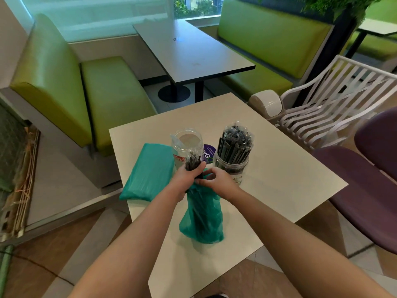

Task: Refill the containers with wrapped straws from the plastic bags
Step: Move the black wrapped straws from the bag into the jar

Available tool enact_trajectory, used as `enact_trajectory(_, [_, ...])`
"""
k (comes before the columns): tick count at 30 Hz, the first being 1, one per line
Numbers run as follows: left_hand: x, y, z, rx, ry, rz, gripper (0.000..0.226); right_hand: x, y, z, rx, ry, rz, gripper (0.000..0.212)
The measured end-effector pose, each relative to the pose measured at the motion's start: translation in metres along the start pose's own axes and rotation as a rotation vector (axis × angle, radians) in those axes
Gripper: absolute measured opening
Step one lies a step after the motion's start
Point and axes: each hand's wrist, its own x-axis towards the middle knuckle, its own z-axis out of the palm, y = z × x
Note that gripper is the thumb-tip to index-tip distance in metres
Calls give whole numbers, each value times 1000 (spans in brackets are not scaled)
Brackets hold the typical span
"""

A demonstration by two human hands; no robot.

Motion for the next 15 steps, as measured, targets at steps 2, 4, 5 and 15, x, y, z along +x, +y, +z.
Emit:
enact_trajectory(2, [0,0,-4,-6,-14,-15,44,-2,-2,4,21,-13,-11,43])
enact_trajectory(4, [-1,1,-7,1,-37,-38,45,-4,-4,6,41,-41,-3,37])
enact_trajectory(5, [-2,1,-8,-5,-54,-46,44,-4,-5,5,39,-47,-4,36])
enact_trajectory(15, [-4,-3,-11,-107,-44,-74,29,-1,-6,5,90,-43,41,33])
